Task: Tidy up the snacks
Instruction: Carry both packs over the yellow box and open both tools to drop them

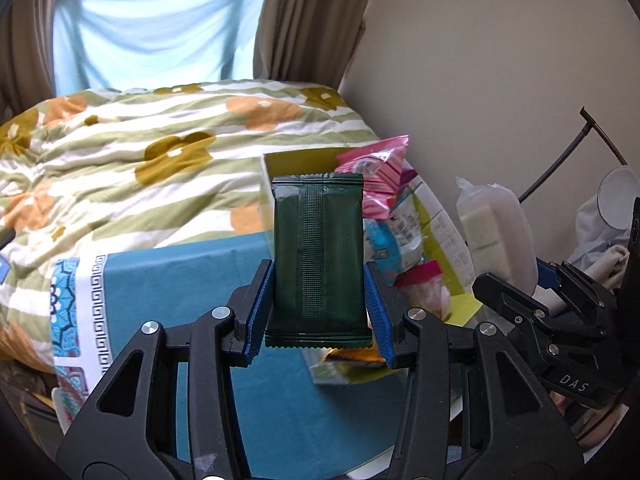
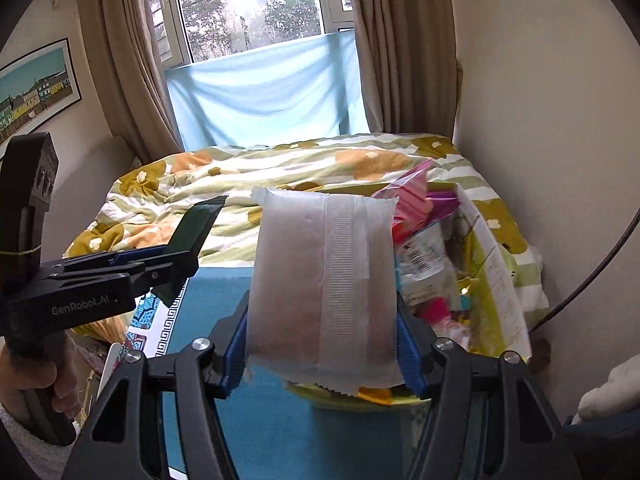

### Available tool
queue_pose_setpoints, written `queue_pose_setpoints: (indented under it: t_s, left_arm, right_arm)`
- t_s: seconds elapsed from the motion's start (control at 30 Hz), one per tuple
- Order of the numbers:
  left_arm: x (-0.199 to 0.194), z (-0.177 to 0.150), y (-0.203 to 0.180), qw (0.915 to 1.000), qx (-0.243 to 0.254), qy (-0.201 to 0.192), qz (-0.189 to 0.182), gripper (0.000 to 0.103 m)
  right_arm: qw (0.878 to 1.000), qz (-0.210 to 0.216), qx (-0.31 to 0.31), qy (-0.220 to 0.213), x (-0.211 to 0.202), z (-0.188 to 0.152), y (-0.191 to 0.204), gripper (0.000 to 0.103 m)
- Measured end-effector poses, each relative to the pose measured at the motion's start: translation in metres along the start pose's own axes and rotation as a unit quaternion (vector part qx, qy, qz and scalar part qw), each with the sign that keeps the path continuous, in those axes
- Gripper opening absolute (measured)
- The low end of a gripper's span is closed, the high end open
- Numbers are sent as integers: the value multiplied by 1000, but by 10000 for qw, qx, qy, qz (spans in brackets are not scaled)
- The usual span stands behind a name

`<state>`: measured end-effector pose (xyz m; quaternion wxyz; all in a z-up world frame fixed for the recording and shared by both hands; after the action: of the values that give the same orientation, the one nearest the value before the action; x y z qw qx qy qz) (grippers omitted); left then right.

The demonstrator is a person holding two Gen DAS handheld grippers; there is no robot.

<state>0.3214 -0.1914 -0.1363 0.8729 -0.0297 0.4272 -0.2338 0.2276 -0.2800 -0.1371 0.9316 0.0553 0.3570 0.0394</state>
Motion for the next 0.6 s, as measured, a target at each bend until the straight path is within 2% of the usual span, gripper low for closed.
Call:
queue_pose_setpoints:
  t_s: [0.17, 0.33, 0.4, 0.47, 0.5, 0.6]
  left_arm:
    - [39, 8, -46, 9996, -188, 101, 160, 41]
    - [78, 4, -69, 9981, -338, 396, 326, 42]
    - [87, -1, -71, 9970, -308, 576, 421, 55]
    - [84, -3, -73, 9962, -223, 542, 640, 99]
    - [79, -3, -71, 9965, -197, 445, 682, 103]
    - [64, -7, -67, 9965, -246, 379, 703, 103]
  right_arm:
    - [9999, 0, -131, 73, 0, 8, -60, 58]
    - [9994, 103, -211, 268, 11, 9, -98, 58]
    - [9991, 162, -175, 339, 16, 8, -109, 58]
    - [9990, 228, -114, 371, 19, 7, -116, 58]
    - [9989, 261, -88, 383, 20, 6, -118, 58]
    - [9986, 343, -34, 410, 23, 4, -121, 58]
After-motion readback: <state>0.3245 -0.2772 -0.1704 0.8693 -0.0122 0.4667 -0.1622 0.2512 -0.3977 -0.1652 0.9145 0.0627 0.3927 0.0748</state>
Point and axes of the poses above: each gripper's, at about its wrist camera, not at the fingertips, and x roughly the way its jaws point, y to its left, z to its top, the point moved 8 cm from there along x, roughly the way its jaws point
